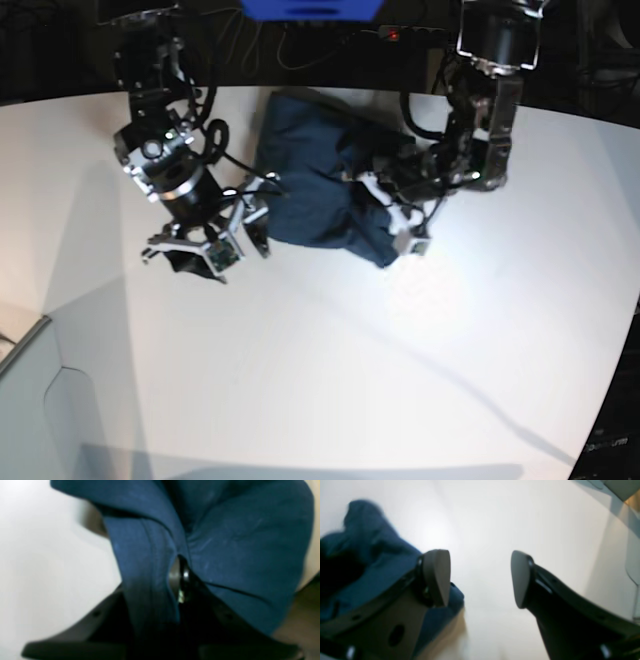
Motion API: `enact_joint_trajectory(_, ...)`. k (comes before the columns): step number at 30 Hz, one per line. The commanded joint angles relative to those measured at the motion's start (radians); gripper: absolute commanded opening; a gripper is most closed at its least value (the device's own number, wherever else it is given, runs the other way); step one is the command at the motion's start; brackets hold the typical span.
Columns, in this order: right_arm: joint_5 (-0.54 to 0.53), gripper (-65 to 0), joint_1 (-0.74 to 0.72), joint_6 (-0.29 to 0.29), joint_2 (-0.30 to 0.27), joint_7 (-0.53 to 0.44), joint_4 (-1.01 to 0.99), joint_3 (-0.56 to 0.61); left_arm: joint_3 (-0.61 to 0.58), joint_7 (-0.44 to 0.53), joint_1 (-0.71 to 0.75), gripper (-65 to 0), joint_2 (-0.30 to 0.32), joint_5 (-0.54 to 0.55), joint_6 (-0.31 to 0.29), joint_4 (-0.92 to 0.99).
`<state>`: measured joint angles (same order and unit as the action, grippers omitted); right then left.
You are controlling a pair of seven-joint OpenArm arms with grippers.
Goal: Layout the t-shirt on the table in an organized manner, then fold the t-shirt properly
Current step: 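Push the folded stack with the left gripper to square it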
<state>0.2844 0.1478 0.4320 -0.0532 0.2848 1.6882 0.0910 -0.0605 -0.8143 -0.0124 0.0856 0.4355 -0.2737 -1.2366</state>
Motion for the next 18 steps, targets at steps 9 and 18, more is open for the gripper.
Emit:
enact_joint_trajectory(9, -0.006, -27.0, 0.006, 0.008, -0.004, -0.028, 0.017, -0.244, -0.401, -0.029, -0.266, -65.0, 0.036, -0.366, 0.018, 0.007)
enact_joint_trajectory(18, -0.006, -27.0, 0.049, 0.008, 0.009, -0.034, 0.026, -0.432, -0.674, 0.24, -0.461, -65.0, -0.056, -0.473, 0.018, 0.243)
